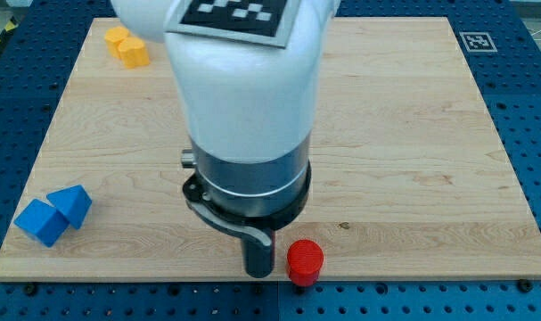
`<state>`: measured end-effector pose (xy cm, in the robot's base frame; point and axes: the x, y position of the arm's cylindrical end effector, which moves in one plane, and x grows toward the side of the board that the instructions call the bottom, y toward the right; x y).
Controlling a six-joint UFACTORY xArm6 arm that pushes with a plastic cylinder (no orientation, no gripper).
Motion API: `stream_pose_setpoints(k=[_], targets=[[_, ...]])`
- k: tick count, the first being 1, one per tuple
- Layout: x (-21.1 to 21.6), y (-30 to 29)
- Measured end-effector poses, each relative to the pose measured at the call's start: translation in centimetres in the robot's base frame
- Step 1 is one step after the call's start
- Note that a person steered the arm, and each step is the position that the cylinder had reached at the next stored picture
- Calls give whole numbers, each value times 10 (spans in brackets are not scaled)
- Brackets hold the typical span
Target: Move the red circle towards the bottom right side of the board
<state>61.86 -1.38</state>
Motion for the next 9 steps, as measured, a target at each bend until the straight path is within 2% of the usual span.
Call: stream_pose_setpoints(k=[1,3,5,6,7,8,9], targets=[[0,41],[-44,115],[-71,152],[-78,126],[-79,73],[-52,27],[-4,0]])
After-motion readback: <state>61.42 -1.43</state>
